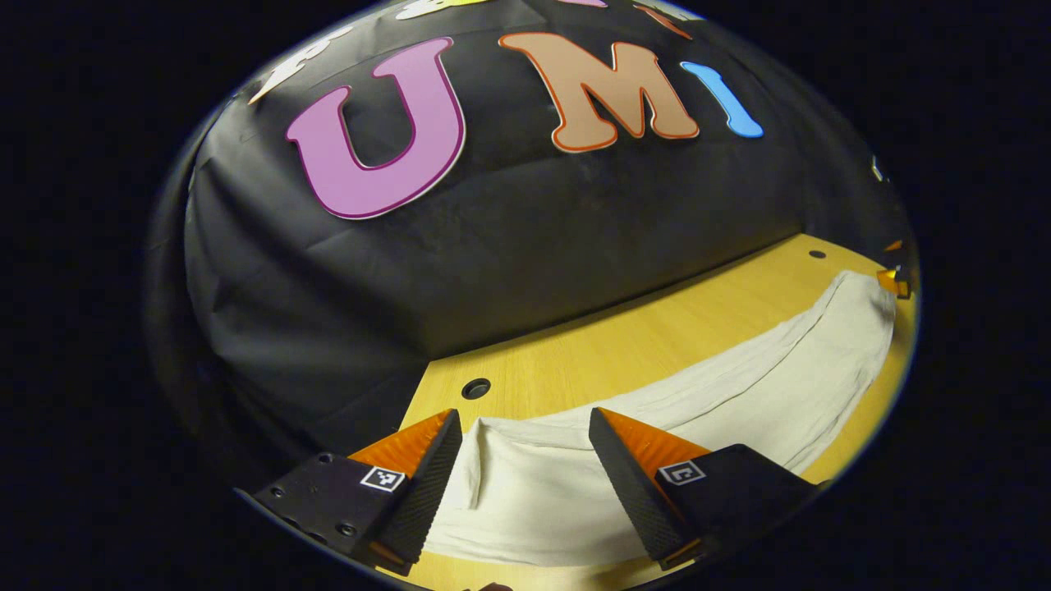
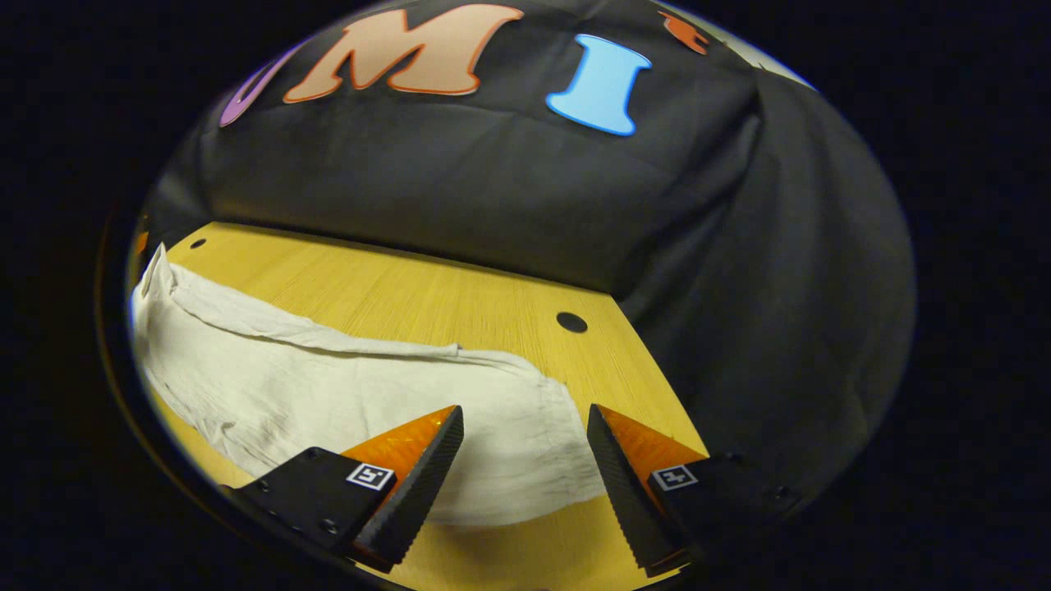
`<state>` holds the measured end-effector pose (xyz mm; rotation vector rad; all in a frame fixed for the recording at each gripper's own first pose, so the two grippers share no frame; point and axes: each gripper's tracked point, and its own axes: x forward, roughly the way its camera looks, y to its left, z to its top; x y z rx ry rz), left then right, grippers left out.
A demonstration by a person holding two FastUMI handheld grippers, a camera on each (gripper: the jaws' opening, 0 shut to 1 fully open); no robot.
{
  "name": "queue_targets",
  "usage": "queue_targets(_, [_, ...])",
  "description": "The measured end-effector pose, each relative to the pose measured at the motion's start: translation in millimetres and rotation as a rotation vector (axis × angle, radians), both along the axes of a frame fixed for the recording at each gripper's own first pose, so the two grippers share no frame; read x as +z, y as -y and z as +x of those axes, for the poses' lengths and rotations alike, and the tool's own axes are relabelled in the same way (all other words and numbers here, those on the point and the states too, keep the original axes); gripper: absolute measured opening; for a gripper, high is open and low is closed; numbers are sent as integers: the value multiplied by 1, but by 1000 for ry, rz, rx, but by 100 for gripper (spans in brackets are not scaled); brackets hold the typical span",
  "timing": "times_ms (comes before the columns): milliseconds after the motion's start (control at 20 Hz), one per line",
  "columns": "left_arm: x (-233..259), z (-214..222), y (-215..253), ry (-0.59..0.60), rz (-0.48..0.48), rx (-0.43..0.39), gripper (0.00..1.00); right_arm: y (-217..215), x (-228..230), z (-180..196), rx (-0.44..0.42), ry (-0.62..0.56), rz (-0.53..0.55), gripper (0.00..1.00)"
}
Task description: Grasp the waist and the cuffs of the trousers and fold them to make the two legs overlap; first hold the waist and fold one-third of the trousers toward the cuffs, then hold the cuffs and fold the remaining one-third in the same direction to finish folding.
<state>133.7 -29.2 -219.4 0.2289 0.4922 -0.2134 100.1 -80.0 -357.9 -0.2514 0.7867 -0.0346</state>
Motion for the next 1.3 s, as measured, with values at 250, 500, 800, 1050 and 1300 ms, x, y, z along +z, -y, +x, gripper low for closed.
queue_targets(250, [17,-21,12,21,-40,18,95,32,-21,-21,-206,-51,122,100])
queue_targets(500, [24,-38,14,20,-49,29,95,48,-45,-37,-411,-128,236,99])
queue_targets(800, [23,-51,5,5,-45,56,96,45,-70,-42,-516,-190,294,94])
queue_targets(1050, [21,-56,-1,-5,-58,82,96,43,-75,-40,-484,-230,297,48])
queue_targets(1300, [16,-61,2,-23,-63,76,96,52,-66,-41,-449,-227,295,15])
